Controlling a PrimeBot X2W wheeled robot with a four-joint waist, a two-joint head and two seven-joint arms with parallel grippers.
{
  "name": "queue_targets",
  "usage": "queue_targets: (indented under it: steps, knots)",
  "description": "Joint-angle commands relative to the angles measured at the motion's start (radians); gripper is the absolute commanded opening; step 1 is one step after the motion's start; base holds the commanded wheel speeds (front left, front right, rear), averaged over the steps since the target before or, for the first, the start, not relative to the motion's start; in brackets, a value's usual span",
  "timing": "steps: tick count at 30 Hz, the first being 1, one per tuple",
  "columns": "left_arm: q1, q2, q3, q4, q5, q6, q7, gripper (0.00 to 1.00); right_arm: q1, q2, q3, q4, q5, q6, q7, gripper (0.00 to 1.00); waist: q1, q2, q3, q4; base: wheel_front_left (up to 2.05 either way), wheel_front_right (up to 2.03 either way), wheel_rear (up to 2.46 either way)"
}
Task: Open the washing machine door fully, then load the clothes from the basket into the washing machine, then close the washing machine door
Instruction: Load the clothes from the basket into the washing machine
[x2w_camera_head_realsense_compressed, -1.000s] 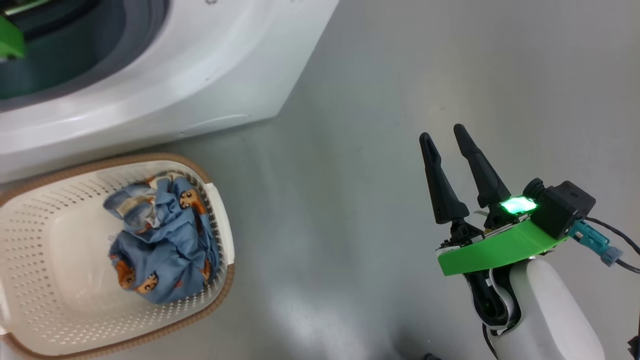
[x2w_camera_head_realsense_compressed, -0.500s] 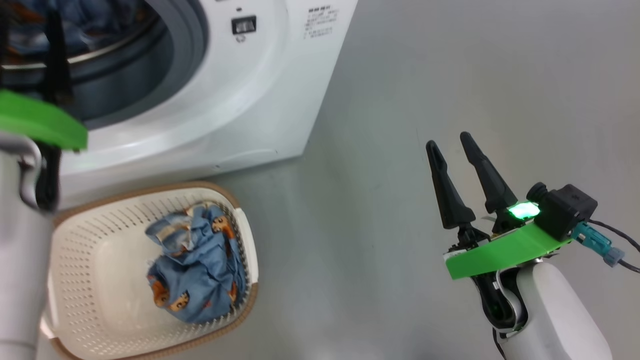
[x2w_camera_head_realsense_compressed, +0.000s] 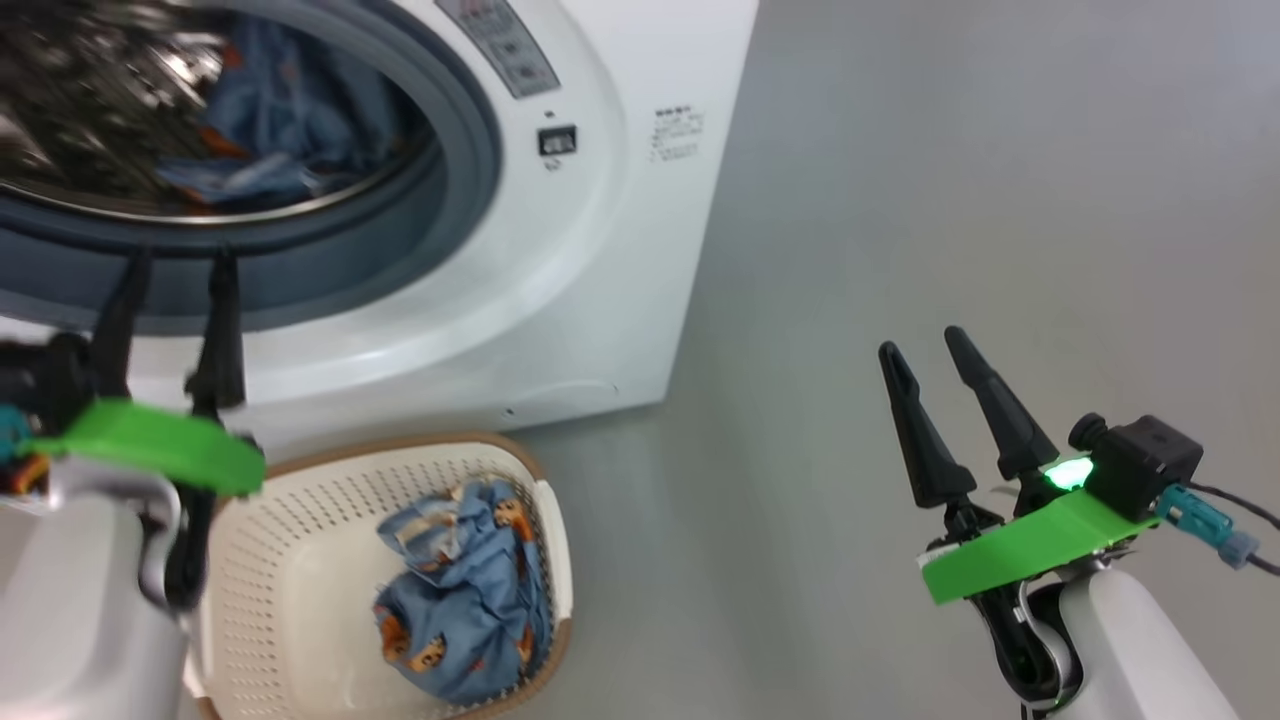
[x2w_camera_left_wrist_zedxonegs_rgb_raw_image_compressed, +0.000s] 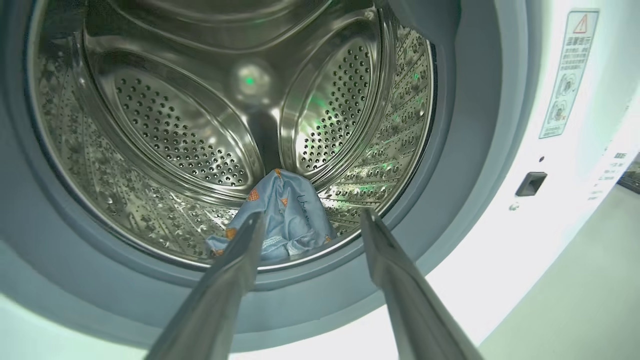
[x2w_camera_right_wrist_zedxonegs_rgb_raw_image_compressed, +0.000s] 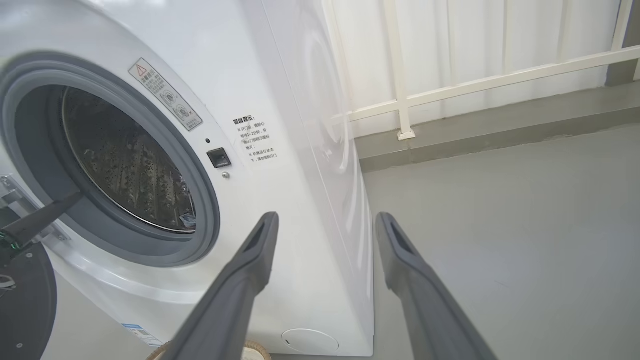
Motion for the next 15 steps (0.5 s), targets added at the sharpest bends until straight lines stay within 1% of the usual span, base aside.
queue_targets:
  steps: [1, 7, 15]
  knots:
    - [0.02, 0.036, 0.039, -0.037, 0.014, -0.003, -0.004, 1.0, 0.017, -0.004, 0.021, -0.02, 0.008, 0.002, -0.005, 1.0, 0.0, -0.0001, -0.063, 0.045, 0.0, 0.0, 0.0]
    - [0.152, 0.014, 0.067, -0.121, 0.036, -0.003, -0.004, 1.0, 0.04, -0.018, 0.027, -0.008, 0.016, 0.002, -0.005, 1.0, 0.0, -0.0001, -0.124, 0.08, 0.0, 0.0, 0.0]
    - [0.293, -0.011, 0.121, -0.227, 0.051, 0.013, -0.004, 1.0, 0.072, -0.035, 0.025, -0.005, 0.023, 0.002, -0.005, 1.0, 0.0, -0.0001, -0.185, 0.112, 0.0, 0.0, 0.0]
